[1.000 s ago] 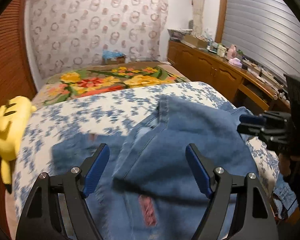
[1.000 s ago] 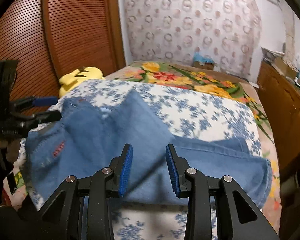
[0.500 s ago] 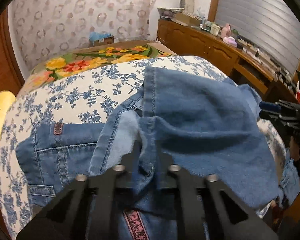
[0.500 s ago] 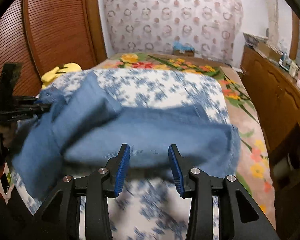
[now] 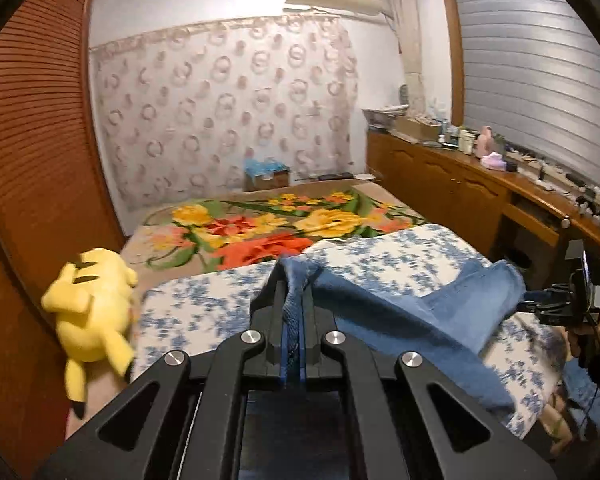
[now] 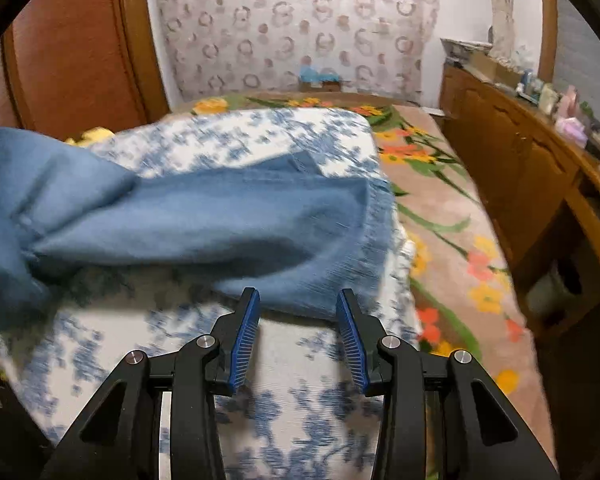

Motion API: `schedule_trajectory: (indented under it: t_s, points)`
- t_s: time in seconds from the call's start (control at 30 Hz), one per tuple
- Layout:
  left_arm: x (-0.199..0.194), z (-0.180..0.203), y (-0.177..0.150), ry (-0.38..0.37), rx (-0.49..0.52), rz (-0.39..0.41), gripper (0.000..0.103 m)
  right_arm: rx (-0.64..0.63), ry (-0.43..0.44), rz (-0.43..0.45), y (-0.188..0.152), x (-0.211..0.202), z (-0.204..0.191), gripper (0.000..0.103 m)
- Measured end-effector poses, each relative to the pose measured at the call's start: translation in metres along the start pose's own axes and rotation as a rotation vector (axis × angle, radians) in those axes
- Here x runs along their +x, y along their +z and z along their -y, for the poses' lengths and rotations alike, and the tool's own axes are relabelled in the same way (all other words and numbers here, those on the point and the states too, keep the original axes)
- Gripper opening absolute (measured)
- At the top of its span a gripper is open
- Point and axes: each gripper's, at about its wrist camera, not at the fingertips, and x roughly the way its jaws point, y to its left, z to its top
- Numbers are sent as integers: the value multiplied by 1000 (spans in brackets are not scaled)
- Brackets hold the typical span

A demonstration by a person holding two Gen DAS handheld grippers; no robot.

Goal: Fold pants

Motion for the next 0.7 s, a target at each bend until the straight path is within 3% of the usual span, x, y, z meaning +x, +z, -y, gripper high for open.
schedule_trajectory:
  t_s: [0.17,0.33,0.37,0.4,0.47,0.7]
  points:
    - [-4,-19,-9,40,-26,-1,4,-16,-66,-10,4,-1,-12,42]
    - [-13,-28,-8,74,-54,27,4,-7,-45,-13,14,4,-23,40]
    - [-15,-28,-6,80,-56,35,4,-3,-25,-11,16,3,-25,23]
    - [-18,-30,-4,86,-55,42,4,-2,5,-8,17,1,-27,13]
    - [-25,-31,3,121,-39,63,4,-7,43,9,21,-5,-28,9]
    - [-59,-46,23,167,-56,141,4,-35,95,177,55,-109,-26,4]
